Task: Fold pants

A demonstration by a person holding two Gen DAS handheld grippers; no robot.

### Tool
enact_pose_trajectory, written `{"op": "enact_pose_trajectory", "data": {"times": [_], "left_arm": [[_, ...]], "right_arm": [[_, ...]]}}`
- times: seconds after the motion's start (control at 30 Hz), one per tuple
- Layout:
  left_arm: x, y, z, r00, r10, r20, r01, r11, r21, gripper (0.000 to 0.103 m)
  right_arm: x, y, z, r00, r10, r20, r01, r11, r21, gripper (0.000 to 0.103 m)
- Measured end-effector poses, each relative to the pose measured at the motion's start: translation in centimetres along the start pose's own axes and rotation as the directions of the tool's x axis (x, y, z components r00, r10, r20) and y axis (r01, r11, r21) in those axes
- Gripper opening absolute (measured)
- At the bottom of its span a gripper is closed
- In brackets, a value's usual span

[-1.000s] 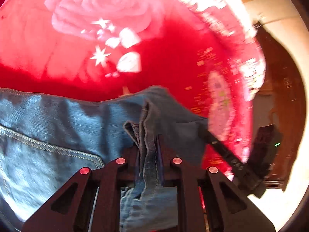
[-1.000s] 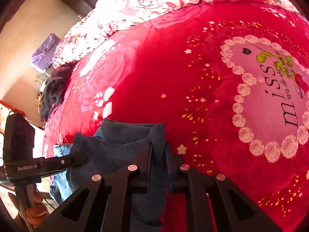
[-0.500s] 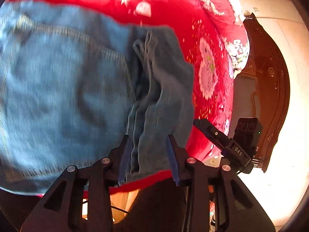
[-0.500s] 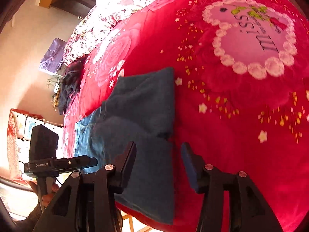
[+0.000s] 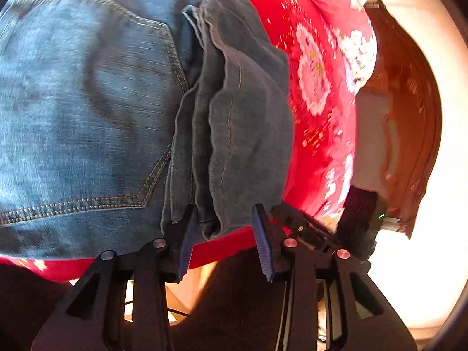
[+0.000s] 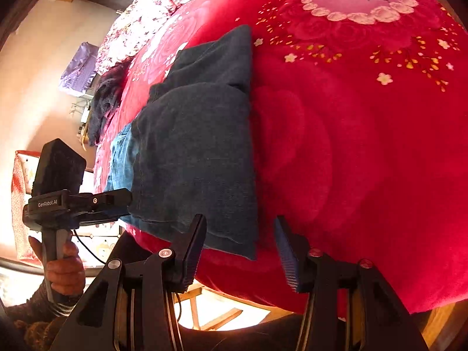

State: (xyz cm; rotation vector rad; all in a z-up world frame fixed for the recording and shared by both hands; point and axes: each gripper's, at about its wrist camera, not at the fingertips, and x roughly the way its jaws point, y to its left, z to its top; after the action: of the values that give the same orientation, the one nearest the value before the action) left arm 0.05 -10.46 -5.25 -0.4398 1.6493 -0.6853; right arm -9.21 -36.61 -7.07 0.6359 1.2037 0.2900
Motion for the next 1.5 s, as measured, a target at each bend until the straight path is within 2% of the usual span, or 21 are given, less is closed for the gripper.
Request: {"op": "enact_pose_trajectory", "data": {"times": [0.03, 0.13, 0.2, 0.27, 0.37, 0.47, 0.5, 0.57, 0.63, 0.73, 0.83, 0.93, 1.0, 1.1, 1.2, 1.3, 1.37, 1.4, 1.43, 1.5], "left_arm": [[0.4, -0.2, 0.1, 1.0, 0.021, -0.009, -0.021, 1.0, -0.001, 0.033], [0.1, -0.4, -0.6, 0.999, 0.021, -0.029, -0.021, 1.0, -0.007, 0.033], [0.1, -0.2, -1.2, 0.998, 0.066, -0.02, -0.066, 0.998, 0.019, 0.033], [1.1, 0.8, -1.4, 0.992, 0.118, -0.032, -0.118, 0.993, 0.007, 0.033], [2.0, 2.5, -1.7, 0.991, 0.102, -0.083, -0.106, 0.993, -0.046, 0.027], [1.1, 2.3, -2.3, 0.99, 0.117, -0.074, -0.118, 0.993, -0.012, 0.027], [0.7, 2.1, -2.6, 0.992, 0.108, -0.072, -0.107, 0.994, 0.013, 0.027], [0.0, 1.2, -2.8, 0.994, 0.097, -0.053, -0.093, 0.993, 0.072, 0.027], [-1.1, 0.2, -2.8, 0.998, 0.067, -0.016, -0.065, 0.991, 0.114, 0.027], [-2.6, -1.2, -2.5, 0.999, -0.022, 0.025, 0.018, 0.987, 0.157, 0.027], [-1.8, -2.4, -1.3, 0.998, -0.017, 0.065, 0.007, 0.987, 0.163, 0.035], [0.4, -1.6, -0.7, 1.0, -0.014, 0.024, 0.012, 0.996, 0.091, 0.035], [1.9, -0.5, -0.6, 1.0, 0.024, 0.02, -0.026, 0.997, 0.069, 0.035], [3.1, 1.4, -0.5, 1.0, -0.021, -0.001, 0.021, 1.0, 0.004, 0.023], [1.9, 2.2, -0.6, 0.996, -0.087, -0.022, 0.086, 0.996, -0.038, 0.022], [0.5, 1.6, -1.1, 0.991, -0.129, 0.021, 0.129, 0.991, 0.024, 0.026], [0.1, 1.4, -0.9, 0.991, -0.12, 0.055, 0.118, 0.992, 0.041, 0.035], [0.2, 1.6, -0.7, 0.993, -0.094, 0.072, 0.091, 0.995, 0.038, 0.039], [0.6, 1.8, -0.3, 0.994, -0.075, 0.076, 0.073, 0.997, 0.027, 0.039], [1.3, 2.9, -0.4, 0.993, -0.105, 0.052, 0.105, 0.994, -0.013, 0.039]], "right_arm": [[0.3, 0.2, 0.0, 1.0, 0.004, -0.006, -0.004, 1.0, -0.01, 0.014], [-0.9, 2.0, -0.6, 1.0, -0.009, 0.028, 0.012, 0.996, -0.09, 0.011], [-2.2, 2.8, -1.4, 0.999, 0.001, 0.049, 0.005, 0.993, -0.118, 0.01], [-1.9, 2.6, -2.4, 1.0, -0.024, 0.012, 0.026, 0.992, -0.127, 0.01], [0.0, 1.4, -3.1, 0.996, -0.067, -0.056, 0.061, 0.993, -0.097, 0.011], [0.7, 1.1, -4.0, 0.991, -0.079, -0.108, 0.068, 0.993, -0.099, 0.012], [0.9, 1.2, -4.3, 0.987, -0.092, -0.132, 0.078, 0.991, -0.111, 0.015], [0.3, 1.7, -4.3, 0.984, -0.126, -0.125, 0.107, 0.983, -0.149, 0.015], [-1.6, 2.1, -3.4, 0.99, -0.121, -0.067, 0.109, 0.982, -0.156, 0.016], [-4.4, 2.7, -0.6, 0.993, -0.096, 0.069, 0.105, 0.985, -0.135, 0.021], [-4.8, 3.1, 3.3, 0.988, -0.038, 0.148, 0.053, 0.994, -0.095, 0.027], [-1.9, 4.1, 6.5, 0.991, 0.025, 0.13, -0.014, 0.996, -0.083, 0.028], [1.0, 4.1, 7.9, 0.995, 0.031, 0.098, -0.025, 0.998, -0.063, 0.028], [5.1, 2.9, 9.2, 0.992, -0.118, 0.049, 0.121, 0.99, -0.067, 0.024], [4.4, 2.8, 9.5, 0.992, -0.097, 0.079, 0.099, 0.995, -0.016, 0.027], [2.7, 4.4, 9.8, 0.986, -0.099, 0.131, 0.108, 0.992, -0.062, 0.033], [2.4, 5.7, 10.4, 0.987, -0.057, 0.15, 0.071, 0.994, -0.088, 0.04], [2.6, 6.4, 10.9, 0.988, -0.035, 0.151, 0.049, 0.994, -0.094, 0.044], [3.1, 6.9, 11.4, 0.989, -0.018, 0.145, 0.032, 0.995, -0.098, 0.045], [4.7, 7.8, 12.5, 0.992, -0.002, 0.125, 0.015, 0.995, -0.103, 0.046]]}}
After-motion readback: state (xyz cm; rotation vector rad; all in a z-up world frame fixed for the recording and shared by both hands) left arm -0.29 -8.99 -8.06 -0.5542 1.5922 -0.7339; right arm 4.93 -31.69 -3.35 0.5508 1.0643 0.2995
